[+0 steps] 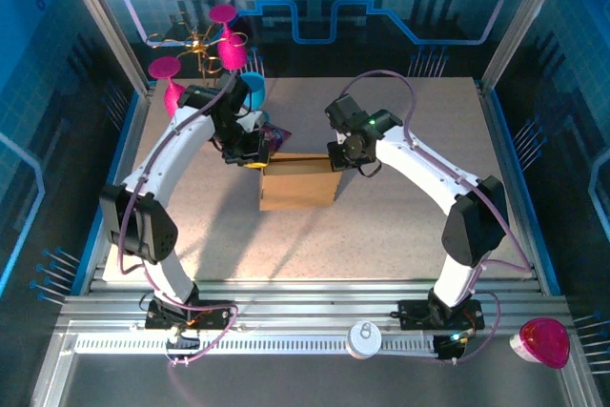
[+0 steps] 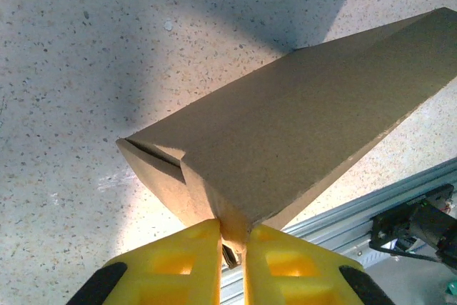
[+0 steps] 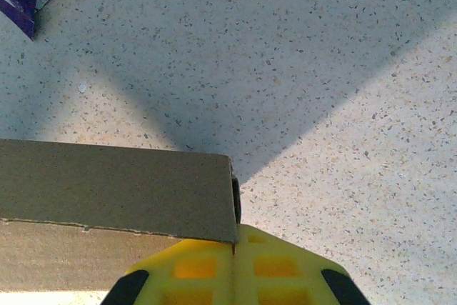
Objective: Fold the paper box
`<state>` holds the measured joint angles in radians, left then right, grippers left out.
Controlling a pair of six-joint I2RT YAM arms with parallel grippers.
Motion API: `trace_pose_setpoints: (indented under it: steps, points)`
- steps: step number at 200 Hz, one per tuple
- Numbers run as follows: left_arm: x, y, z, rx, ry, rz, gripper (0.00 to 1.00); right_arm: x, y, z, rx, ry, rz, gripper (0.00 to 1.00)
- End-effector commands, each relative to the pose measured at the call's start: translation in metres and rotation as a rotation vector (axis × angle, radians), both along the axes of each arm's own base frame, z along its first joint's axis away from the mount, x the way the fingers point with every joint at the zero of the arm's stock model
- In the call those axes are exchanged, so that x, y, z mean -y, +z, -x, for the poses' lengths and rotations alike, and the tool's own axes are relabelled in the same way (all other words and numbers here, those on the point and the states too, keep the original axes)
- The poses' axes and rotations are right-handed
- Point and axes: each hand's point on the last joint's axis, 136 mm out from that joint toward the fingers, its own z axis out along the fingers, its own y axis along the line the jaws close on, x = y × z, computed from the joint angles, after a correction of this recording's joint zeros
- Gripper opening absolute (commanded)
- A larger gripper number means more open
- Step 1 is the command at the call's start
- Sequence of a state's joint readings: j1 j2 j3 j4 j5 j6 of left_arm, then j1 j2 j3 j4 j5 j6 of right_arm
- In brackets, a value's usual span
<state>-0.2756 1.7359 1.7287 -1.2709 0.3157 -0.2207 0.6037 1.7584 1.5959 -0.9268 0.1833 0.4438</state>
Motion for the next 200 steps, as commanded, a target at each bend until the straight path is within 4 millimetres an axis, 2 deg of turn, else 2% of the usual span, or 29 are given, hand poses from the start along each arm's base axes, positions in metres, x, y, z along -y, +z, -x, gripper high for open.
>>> trace_pose_setpoints:
  steps: [1,79,169,200]
  points:
    - [0.013,0.009,0.005,-0.066,0.015,0.073,0.14,-0.014,-0.008,0.012,-0.061,0.040,-0.006,0.00]
    - [0.012,0.012,0.004,-0.098,0.036,0.078,0.13,-0.009,0.003,0.007,-0.078,0.007,-0.025,0.00]
    - [0.022,0.021,0.000,-0.130,0.062,0.166,0.13,-0.012,0.000,0.007,-0.104,-0.005,-0.054,0.00]
    - [0.024,0.018,0.003,-0.152,0.067,0.184,0.13,-0.010,-0.001,0.006,-0.110,-0.012,-0.060,0.00]
